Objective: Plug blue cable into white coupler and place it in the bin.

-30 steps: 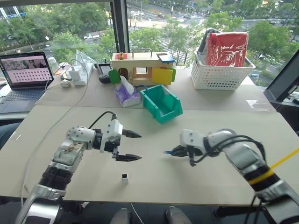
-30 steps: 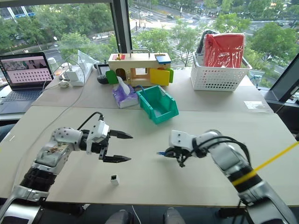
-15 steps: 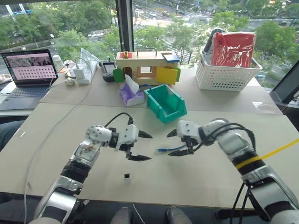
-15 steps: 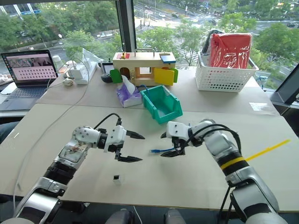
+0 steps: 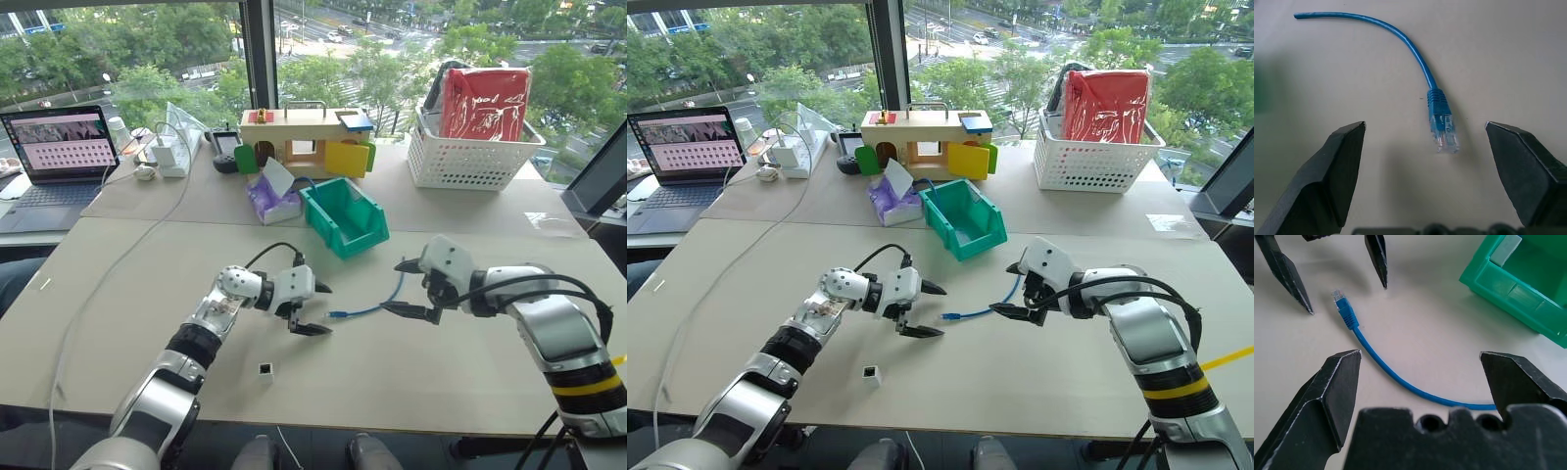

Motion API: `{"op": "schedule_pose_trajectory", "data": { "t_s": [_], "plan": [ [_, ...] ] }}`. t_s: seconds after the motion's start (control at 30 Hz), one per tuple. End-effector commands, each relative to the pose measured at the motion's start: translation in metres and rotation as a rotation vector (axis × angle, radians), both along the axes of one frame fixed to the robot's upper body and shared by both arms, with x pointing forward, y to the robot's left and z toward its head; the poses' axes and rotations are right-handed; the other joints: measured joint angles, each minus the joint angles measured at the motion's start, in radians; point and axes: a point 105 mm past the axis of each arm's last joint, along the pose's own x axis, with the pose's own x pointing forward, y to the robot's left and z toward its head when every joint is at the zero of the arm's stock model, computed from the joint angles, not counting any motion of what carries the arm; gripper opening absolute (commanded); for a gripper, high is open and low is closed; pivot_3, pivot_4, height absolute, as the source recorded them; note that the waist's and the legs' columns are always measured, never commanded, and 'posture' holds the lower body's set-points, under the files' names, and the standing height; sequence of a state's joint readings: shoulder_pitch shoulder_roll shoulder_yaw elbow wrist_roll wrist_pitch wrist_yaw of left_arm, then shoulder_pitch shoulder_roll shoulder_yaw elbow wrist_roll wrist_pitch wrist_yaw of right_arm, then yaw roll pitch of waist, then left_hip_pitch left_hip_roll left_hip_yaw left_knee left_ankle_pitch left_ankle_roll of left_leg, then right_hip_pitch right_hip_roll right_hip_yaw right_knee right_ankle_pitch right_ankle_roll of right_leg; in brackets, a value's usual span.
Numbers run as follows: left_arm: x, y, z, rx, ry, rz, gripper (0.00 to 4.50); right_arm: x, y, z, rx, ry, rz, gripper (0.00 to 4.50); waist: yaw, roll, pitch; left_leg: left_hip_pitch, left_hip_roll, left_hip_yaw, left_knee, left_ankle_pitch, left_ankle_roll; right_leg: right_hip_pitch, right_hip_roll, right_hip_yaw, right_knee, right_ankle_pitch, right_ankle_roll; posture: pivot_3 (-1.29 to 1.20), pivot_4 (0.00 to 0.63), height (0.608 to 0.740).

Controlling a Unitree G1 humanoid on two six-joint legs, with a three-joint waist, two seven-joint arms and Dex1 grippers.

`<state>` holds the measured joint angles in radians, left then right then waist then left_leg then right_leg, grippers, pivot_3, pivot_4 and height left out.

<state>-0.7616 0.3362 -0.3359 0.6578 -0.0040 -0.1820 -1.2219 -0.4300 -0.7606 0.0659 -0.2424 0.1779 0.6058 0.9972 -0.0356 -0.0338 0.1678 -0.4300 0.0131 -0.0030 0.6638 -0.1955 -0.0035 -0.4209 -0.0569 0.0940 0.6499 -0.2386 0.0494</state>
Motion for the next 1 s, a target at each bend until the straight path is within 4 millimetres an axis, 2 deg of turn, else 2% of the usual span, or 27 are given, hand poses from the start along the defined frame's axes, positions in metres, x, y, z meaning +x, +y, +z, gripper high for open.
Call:
{"op": "schedule_pose_trajectory", "data": {
  "t_s": [0.03,0.27,0.37,0.47,0.57,0.63,0.67,0.73,0.83,1.0],
  "plan": [
    [0.001,-0.001,-0.005,0.032,0.007,-0.016,2.64,-0.004,-0.006,0.017,0.015,-0.049,-0.043,4.5,0.0,0.0,0.0,0.0,0.0,0.0,0.0,0.0,0.0,0.0,0.0,0.0,0.0,0.0,0.0,0.0,0.15,0.715],
    [0.001,0.012,-0.016,0.114,0.031,-0.016,0.09,-0.01,-0.017,0.019,0.02,-0.032,-0.113,4.5,-0.001,0.0,0.0,0.001,0.0,0.0,0.001,0.0,0.0,0.001,0.0,0.0,0.0,0.0,0.0,0.0,0.15,0.715],
    [0.007,0.006,-0.002,0.026,0.018,0.026,0.07,-0.018,-0.013,0.022,0.129,0.015,-0.141,4.5,-0.006,0.0,0.0,0.001,0.0,0.0,0.001,0.0,0.001,0.001,0.0,0.0,0.0,0.0,0.001,0.0,0.15,0.715],
    [0.005,-0.008,0.017,-0.109,0.042,0.029,0.07,-0.027,-0.011,0.02,0.302,0.109,-0.214,4.5,-0.007,0.0,0.0,0.001,0.001,-0.001,0.001,0.001,0.001,0.001,0.001,0.0,0.0,0.0,0.001,0.0,0.15,0.715],
    [-0.004,-0.025,0.043,-0.289,0.129,0.024,0.07,-0.049,-0.003,0.007,0.561,0.326,-0.287,4.5,-0.004,0.0,0.0,-0.001,0.0,-0.001,0.001,0.001,0.001,0.0,0.001,0.0,0.002,0.0,0.001,0.0,0.15,0.715],
    [-0.01,-0.031,0.053,-0.364,0.187,0.028,0.07,-0.055,-0.001,-0.006,0.651,0.378,-0.362,4.5,0.003,0.0,0.0,-0.003,0.001,-0.004,0.001,0.0,0.001,0.0,0.001,-0.001,0.002,0.0,0.0,0.0,0.15,0.715],
    [-0.014,-0.033,0.052,-0.374,0.211,0.024,0.07,-0.055,-0.002,-0.015,0.672,0.379,-0.421,4.5,0.005,0.0,0.0,-0.004,0.001,-0.004,0.002,0.0,0.001,-0.002,0.0,-0.002,0.003,0.0,0.001,0.0,0.15,0.715],
    [-0.028,-0.035,0.046,-0.354,0.253,-0.014,0.07,-0.055,0.002,-0.027,0.854,0.442,-0.529,4.5,0.004,0.0,0.0,-0.004,0.0,-0.004,0.003,0.0,0.001,-0.002,0.0,-0.001,0.005,0.0,0.001,0.0,0.15,0.715],
    [-0.039,-0.038,0.044,-0.337,0.278,-0.037,0.07,-0.057,0.011,-0.031,1.049,0.502,-0.591,4.5,-0.01,0.004,-0.001,-0.002,0.001,-0.004,0.003,0.001,0.001,-0.002,0.001,0.0,0.007,0.0,0.0,0.0,0.15,0.715],
    [-0.05,-0.043,0.04,-0.315,0.291,-0.062,0.07,-0.061,0.021,-0.032,1.243,0.552,-0.653,4.5,-0.008,0.004,-0.001,0.0,0.001,-0.003,0.003,0.003,0.001,0.0,0.001,-0.001,0.008,-0.003,0.005,0.0,0.15,0.715]
  ]
}}
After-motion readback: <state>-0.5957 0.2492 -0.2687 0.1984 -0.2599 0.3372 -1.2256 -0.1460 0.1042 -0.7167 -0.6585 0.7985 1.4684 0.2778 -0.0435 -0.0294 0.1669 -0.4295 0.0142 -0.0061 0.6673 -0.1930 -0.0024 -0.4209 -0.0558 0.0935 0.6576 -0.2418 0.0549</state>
